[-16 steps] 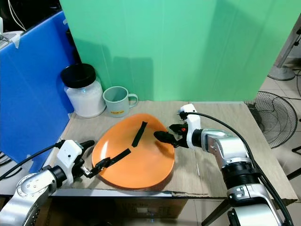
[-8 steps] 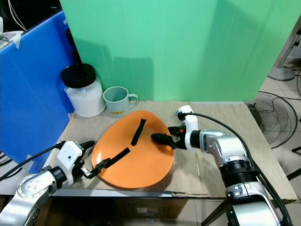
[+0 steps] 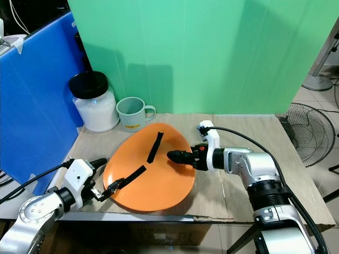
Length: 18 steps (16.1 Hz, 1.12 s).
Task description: Setting the table
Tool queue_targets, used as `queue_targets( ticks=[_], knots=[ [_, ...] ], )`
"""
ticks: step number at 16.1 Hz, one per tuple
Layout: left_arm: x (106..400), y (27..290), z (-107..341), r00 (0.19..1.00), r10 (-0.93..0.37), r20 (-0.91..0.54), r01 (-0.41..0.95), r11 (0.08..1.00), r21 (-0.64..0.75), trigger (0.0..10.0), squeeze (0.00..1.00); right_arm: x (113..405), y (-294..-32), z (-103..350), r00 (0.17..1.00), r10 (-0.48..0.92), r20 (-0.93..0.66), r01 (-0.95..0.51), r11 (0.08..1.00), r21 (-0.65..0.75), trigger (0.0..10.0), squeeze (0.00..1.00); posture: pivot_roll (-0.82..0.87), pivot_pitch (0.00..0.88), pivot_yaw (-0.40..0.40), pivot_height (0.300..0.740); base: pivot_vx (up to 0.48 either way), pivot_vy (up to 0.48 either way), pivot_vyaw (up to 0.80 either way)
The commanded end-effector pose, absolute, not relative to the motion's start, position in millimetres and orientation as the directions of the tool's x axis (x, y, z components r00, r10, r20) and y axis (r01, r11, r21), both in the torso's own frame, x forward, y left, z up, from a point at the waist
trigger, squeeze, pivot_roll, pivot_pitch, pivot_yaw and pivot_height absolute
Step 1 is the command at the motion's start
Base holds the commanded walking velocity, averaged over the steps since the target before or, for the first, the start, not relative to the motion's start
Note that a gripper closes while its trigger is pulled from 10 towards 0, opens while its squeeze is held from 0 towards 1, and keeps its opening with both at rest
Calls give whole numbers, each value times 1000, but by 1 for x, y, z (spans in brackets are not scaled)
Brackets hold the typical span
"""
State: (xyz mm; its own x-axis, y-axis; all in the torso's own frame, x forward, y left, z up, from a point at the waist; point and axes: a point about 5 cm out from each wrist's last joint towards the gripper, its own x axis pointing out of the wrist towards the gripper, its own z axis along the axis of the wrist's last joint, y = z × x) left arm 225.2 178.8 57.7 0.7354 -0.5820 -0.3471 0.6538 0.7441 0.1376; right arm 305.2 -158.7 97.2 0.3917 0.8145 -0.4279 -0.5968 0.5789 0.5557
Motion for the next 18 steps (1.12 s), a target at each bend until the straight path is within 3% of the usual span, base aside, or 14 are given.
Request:
queue_targets(
  ticks=[1, 11, 18],
  knots=[
    [214, 183, 38, 695, -558, -454, 667, 736, 118, 10000, 0, 304, -157, 100, 393, 832, -392, -598, 555, 579, 0, 0, -91, 0, 36, 740, 0, 0, 0],
    [223, 191, 44, 748, -522, -409, 625, 761, 173, 10000, 0, 299, -156, 102, 375, 873, -312, -557, 481, 677, 0, 0, -89, 0, 35, 740, 0, 0, 0],
    [230, 198, 52, 800, -483, -356, 570, 797, 200, 10000, 0, 304, -162, 114, 433, 880, -194, -512, 417, 751, 0, 0, -85, 0, 34, 740, 0, 0, 0]
  ],
)
